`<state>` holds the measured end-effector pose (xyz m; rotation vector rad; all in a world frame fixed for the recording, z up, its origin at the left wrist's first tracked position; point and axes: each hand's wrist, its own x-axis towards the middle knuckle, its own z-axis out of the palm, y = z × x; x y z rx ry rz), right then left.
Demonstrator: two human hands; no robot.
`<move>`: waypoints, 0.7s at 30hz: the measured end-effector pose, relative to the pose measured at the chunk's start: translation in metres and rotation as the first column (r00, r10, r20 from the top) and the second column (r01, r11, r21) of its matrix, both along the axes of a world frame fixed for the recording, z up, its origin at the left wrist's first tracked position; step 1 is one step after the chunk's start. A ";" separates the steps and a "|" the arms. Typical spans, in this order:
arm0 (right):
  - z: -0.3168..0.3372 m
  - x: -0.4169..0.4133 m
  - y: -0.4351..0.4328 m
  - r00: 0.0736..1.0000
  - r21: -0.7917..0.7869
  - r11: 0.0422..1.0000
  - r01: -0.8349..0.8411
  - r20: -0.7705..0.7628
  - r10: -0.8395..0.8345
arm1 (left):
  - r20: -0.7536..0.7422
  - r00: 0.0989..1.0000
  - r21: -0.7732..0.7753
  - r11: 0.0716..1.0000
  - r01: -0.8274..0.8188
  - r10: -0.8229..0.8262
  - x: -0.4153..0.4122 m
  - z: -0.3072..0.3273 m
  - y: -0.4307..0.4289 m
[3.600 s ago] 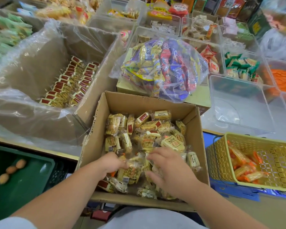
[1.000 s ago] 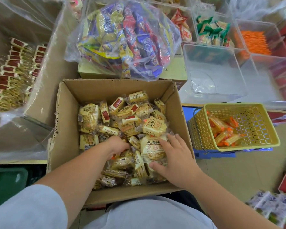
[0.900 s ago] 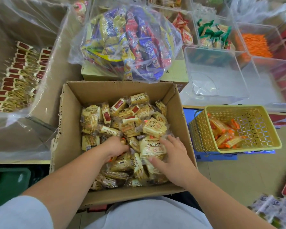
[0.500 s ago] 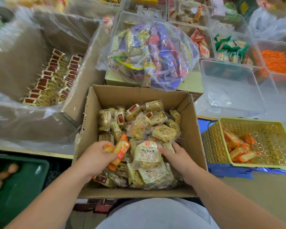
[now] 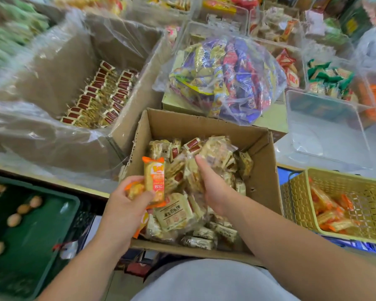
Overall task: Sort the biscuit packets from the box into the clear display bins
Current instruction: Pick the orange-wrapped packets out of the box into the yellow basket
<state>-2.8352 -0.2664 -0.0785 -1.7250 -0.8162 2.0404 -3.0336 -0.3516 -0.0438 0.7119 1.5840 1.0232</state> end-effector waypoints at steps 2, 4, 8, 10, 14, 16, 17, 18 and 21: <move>0.001 -0.001 0.010 0.999 0.061 0.998 -0.032 0.003 0.032 | 0.003 0.999 0.019 0.999 0.042 -0.042 0.002 0.000 0.002; 0.005 0.008 0.017 0.984 0.138 0.981 -0.136 0.138 0.117 | -0.032 0.993 0.007 0.993 0.115 -0.114 0.007 -0.004 0.004; 0.006 0.049 0.013 0.860 0.308 0.879 -0.364 0.473 0.191 | -0.095 0.961 -0.024 0.965 0.259 -0.261 0.024 -0.016 0.008; 0.001 0.071 0.000 0.770 0.293 0.872 -0.393 0.623 0.138 | -0.154 0.943 -0.040 0.955 0.294 -0.296 0.030 -0.024 0.010; -0.018 0.101 -0.041 0.644 0.086 0.867 -0.491 0.706 0.294 | -0.211 0.929 -0.077 0.952 0.295 -0.305 0.033 -0.033 0.015; -0.027 0.104 -0.049 0.634 -0.020 0.841 -0.541 0.648 0.423 | -0.223 0.932 -0.084 0.958 0.275 -0.287 0.033 -0.035 0.017; -0.031 0.103 -0.051 0.630 -0.071 0.820 -0.568 0.604 0.489 | -0.228 0.932 -0.086 0.959 0.269 -0.282 0.033 -0.035 0.019; -0.034 0.100 -0.051 0.602 -0.124 0.782 -0.611 0.569 0.560 | -0.232 0.931 -0.088 0.960 0.267 -0.280 0.032 -0.035 0.020; -0.048 0.086 -0.053 0.416 -0.207 0.638 -0.742 0.605 0.679 | -0.223 0.932 -0.089 0.958 0.272 -0.285 0.031 -0.034 0.022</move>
